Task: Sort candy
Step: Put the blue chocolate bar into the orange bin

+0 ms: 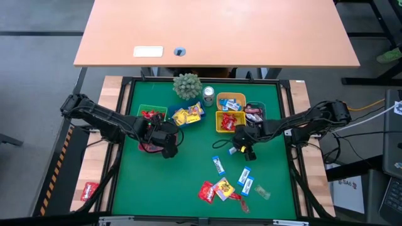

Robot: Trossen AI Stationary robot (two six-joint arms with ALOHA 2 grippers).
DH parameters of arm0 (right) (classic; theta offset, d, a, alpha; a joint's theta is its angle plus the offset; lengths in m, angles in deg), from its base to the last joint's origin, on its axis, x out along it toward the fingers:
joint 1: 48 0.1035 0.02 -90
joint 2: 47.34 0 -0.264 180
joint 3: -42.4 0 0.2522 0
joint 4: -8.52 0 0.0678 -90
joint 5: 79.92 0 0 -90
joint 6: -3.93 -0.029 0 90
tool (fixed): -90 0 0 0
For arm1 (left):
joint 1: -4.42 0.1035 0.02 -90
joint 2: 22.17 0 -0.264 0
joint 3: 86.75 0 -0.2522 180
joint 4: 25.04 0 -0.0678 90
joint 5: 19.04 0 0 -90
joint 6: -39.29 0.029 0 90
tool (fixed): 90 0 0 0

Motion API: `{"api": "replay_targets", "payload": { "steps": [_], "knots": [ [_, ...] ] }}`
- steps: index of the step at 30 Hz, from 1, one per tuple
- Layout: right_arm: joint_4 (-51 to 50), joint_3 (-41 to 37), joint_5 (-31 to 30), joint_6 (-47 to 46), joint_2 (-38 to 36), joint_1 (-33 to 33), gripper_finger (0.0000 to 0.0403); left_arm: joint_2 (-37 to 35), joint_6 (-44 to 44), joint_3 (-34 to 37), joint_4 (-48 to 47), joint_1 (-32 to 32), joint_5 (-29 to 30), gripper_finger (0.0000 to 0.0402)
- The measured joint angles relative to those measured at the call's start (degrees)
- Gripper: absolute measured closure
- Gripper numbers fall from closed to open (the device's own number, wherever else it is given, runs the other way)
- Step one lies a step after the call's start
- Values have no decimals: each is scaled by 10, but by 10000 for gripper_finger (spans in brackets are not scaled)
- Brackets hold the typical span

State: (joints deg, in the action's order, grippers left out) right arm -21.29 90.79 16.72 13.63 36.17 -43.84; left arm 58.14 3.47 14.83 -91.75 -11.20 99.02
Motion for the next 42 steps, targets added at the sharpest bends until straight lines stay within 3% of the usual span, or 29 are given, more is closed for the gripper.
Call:
{"api": "replay_targets", "payload": {
  "steps": [9, 18, 29, 38, 42],
  "knots": [
    [1, -4, 0, -4, 0, 0, 251, 0, 0, 0, 0, 0, 0, 247],
    [-2, -4, 1, -4, -1, 0, 311, 0, 0, 0, 1, 0, 0, 247],
    [-6, 2, 23, -5, 1, -1, 277, 0, 0, 0, 2, 0, 0, 247],
    [-16, 68, 68, -6, 1, 0, 297, 0, 0, 0, 19, -1, 0, 247],
    [-70, 127, 66, 13, -1, 0, 292, 0, 0, 0, 30, -1, 0, 247]
  ]
}}
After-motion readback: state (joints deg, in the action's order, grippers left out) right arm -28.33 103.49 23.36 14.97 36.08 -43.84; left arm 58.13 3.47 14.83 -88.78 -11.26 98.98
